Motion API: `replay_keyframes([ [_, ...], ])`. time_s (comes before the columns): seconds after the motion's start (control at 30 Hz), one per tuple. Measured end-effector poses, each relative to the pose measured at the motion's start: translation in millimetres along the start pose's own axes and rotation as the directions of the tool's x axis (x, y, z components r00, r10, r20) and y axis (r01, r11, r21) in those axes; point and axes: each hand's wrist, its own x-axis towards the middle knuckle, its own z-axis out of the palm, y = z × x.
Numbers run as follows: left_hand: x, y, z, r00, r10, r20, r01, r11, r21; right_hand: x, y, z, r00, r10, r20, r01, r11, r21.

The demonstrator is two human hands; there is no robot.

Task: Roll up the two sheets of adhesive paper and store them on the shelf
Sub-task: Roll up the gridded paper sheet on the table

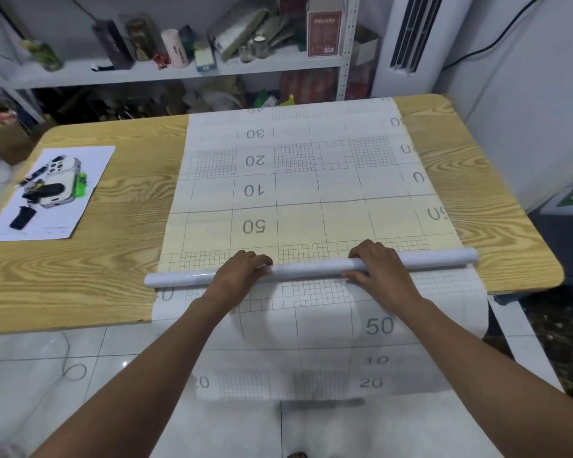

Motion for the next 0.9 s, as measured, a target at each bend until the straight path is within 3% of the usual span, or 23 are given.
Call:
replay_keyframes([
  [0.3,-3.7,2.7,-1.3,0.999,-0.006,0.053,0.007,1.0,-0.023,-0.2,0.5,-4.2,0.998,0.034,0.044,-0.034,0.999,0.01],
  [0.6,-7.0,0.6,0.9,0.992,0.123,0.032,-0.127,0.983,0.133,7.1,-2.1,-8.7,0.995,0.064,0.078,-0.066,0.998,0.021],
  [0.77,-1.5,-4.4,4.2,0.992,0.125,-0.01,-0.124,0.987,0.1,9.7,-3.9,-11.9,0.988,0.108,0.113,-0.115,0.992,0.06],
  [0.9,-1.1,-8.4,2.2,0.974,0.225,-0.025,-0.218,0.963,0.157,8.9,-3.7,-9.9,0.981,0.152,0.123,-0.165,0.981,0.105],
])
